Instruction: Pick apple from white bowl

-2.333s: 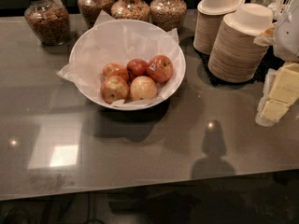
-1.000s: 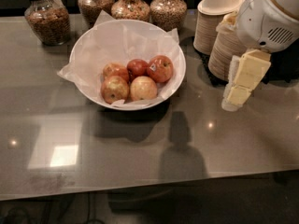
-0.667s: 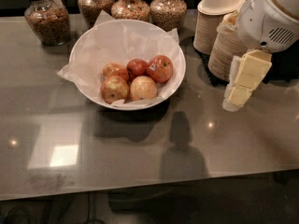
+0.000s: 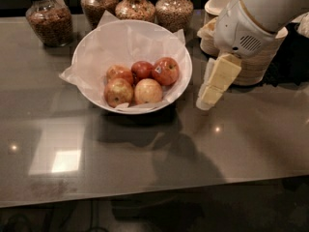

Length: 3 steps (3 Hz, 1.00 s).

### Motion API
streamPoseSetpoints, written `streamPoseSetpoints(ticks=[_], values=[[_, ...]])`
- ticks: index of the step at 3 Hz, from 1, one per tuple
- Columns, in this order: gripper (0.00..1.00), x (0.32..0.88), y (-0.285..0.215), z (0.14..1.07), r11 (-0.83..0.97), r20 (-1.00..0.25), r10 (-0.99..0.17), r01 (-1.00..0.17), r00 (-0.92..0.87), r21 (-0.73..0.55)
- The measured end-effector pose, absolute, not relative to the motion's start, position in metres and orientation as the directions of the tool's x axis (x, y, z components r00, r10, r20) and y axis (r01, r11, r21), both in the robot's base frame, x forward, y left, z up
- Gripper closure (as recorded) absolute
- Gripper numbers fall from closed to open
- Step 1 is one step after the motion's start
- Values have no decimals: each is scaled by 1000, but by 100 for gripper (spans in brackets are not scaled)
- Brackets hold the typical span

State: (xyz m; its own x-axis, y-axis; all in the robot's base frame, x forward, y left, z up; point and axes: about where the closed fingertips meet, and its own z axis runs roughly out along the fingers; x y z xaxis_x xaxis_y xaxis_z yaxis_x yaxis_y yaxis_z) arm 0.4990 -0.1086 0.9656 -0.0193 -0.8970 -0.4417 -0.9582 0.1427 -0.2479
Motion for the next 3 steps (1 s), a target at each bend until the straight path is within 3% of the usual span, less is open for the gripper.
streamPoseSetpoints(ticks=[1,3], values=[[0,522,-54,962,64,-523,-849,-970,70,-234],[0,526,-45,958,74,-554,-830,-970,70,-232]])
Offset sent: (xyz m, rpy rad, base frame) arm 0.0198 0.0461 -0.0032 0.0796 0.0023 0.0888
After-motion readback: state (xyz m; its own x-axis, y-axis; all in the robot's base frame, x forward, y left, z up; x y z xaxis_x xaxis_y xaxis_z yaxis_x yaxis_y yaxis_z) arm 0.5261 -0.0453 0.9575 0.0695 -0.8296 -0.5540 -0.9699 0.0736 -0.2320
